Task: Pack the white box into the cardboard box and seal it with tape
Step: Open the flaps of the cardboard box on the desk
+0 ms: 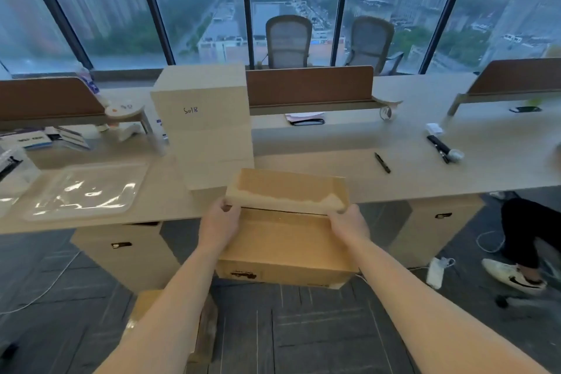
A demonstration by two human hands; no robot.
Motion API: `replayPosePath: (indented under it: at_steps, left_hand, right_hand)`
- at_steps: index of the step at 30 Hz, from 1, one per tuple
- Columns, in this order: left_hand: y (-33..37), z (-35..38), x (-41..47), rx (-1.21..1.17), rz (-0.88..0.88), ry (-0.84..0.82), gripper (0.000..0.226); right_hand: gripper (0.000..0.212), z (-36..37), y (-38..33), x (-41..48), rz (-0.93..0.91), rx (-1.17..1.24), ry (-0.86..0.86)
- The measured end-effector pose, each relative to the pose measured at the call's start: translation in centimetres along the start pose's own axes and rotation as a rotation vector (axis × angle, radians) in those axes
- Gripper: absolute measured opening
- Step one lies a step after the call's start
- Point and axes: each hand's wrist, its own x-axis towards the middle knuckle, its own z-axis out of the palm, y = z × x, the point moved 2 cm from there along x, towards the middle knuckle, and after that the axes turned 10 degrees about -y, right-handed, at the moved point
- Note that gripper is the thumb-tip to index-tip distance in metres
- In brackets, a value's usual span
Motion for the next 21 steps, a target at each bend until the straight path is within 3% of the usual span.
replayPosePath:
  at_steps: [5,10,12,21]
  left_hand:
    - [6.3,5.5,0.8,-0.004,0.061,-0.058,0.044]
    - [9.5,8.7,5.5,-0.032,0.062,-0.106,0.026]
    - [10.2,9.7,8.2,-0.05,0.043,-0.095,0.018]
    - [13.4,13.3,24.0,-0.038,-0.035,-0.088,0.028]
  right_hand:
    - [0.042,-7.4,1.9,3.0,0.009,0.059,-0.001]
    - [0.026,-11.6,1.5,7.8,0.009,0.024,0.022]
    - [0.027,-12.4,1.0,10.0,0.015,0.024,0.022]
    - [0.042,-14.2,-4.3,23.7,0.024,-0.002,0.068]
